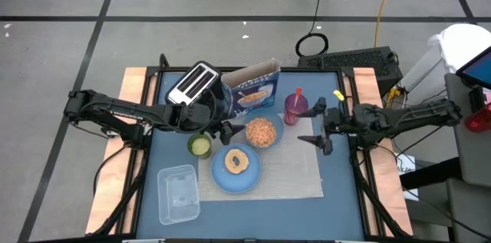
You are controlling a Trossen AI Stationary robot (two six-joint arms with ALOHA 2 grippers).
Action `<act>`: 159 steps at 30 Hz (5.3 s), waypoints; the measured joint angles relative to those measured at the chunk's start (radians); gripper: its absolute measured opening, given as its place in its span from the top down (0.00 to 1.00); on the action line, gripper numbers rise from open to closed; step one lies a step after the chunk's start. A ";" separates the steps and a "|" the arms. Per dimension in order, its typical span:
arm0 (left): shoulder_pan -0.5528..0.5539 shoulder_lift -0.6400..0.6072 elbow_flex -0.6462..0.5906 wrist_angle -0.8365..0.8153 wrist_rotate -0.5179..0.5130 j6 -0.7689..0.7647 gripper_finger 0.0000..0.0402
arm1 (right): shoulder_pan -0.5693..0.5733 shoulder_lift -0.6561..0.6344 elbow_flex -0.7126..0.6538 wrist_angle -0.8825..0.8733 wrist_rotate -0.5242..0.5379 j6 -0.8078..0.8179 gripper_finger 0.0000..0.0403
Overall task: Arrange a breakfast setting
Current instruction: Move the red cup to the top right of the table
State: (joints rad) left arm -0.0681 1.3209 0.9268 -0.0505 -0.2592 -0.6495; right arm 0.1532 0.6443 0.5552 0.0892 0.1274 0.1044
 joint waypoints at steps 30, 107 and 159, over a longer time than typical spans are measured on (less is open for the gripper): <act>0.000 0.000 0.000 0.000 -0.002 -0.002 0.15 | -0.297 -0.050 0.000 -0.237 0.305 0.067 0.13; 0.000 0.001 0.000 -0.001 -0.002 -0.001 0.15 | -0.513 0.218 -0.002 -0.357 0.025 0.225 0.84; 0.000 0.001 0.000 -0.001 -0.011 -0.001 0.15 | -0.829 0.303 0.187 -0.515 0.025 0.194 0.95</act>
State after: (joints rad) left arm -0.0681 1.3216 0.9268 -0.0513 -0.2703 -0.6509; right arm -0.6757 0.9469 0.7418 -0.4254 0.1524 0.2983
